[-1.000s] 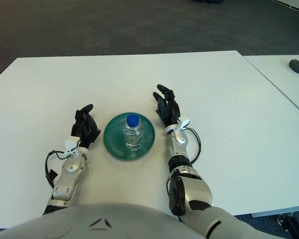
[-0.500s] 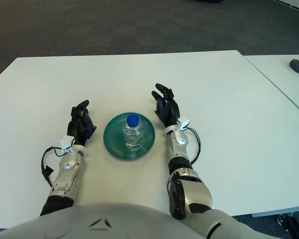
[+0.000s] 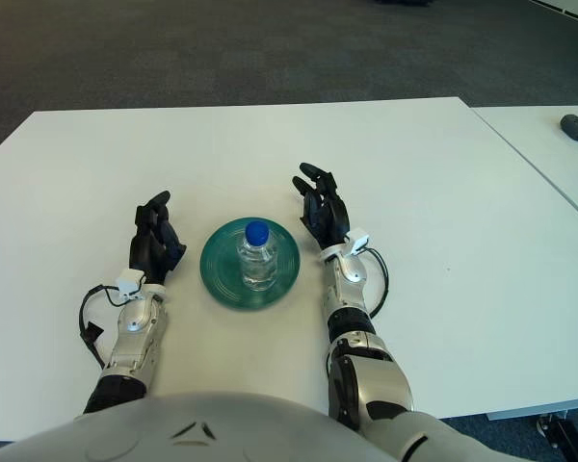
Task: Put the bottle into the plate.
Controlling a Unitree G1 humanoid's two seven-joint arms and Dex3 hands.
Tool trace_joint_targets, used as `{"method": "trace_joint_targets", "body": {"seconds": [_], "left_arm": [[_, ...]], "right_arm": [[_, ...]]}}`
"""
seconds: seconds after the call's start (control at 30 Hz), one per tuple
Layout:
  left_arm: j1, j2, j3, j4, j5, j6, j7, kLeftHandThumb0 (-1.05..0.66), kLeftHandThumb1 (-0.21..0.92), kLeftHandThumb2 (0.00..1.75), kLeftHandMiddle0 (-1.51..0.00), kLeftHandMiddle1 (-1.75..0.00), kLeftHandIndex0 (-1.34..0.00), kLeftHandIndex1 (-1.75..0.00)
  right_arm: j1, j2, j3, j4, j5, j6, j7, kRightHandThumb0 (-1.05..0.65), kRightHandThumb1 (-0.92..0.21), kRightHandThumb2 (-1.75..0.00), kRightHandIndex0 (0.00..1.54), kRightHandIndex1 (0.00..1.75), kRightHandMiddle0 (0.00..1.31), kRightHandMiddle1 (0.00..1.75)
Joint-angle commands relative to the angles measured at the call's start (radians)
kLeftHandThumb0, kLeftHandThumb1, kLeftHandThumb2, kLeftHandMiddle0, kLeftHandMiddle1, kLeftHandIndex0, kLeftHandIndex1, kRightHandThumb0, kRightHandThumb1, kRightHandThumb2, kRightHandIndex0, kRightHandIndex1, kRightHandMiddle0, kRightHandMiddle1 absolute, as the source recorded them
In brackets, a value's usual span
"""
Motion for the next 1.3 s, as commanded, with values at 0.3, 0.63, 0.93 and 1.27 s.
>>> {"method": "trace_joint_targets", "body": {"seconds": [0.3,0.63,0.93,1.27], "left_arm": [[0.014,-0.001,0.012,0.105,-0.011,-0.079,-0.023,-0.97,0.92,0.92,-0.47,-0.02,-0.13,-0.93],[0.01,-0.002,0.017,0.116,0.002,-0.088,-0.014,-0.98,0.92,0.93,-0.5,-0.03,-0.13,-0.93],[0.011,-0.009,0.024,0.112,0.002,-0.083,-0.009,-0.97,0.92,0.93,-0.52,-0.04,-0.13,-0.93],[0.014,-0.02,0.034,0.109,-0.037,-0.082,-0.035,-0.94,0.92,0.9,-0.56,-0.05,-0.13,-0.92]], "right_arm": [[0.129,-0.001,-0.016,0.008,0.041,0.023,0.023,-0.86,-0.92,-0.62,0.41,0.66,0.0,0.99],[0.141,-0.003,-0.005,-0.021,0.02,0.026,-0.007,-0.87,-0.92,-0.56,0.43,0.66,0.0,0.98],[0.146,-0.006,-0.001,-0.032,0.026,0.04,-0.016,-0.87,-0.92,-0.56,0.45,0.65,0.0,0.96],[0.149,-0.01,0.003,-0.033,0.02,0.057,-0.031,-0.87,-0.92,-0.54,0.48,0.64,0.01,0.97]]}}
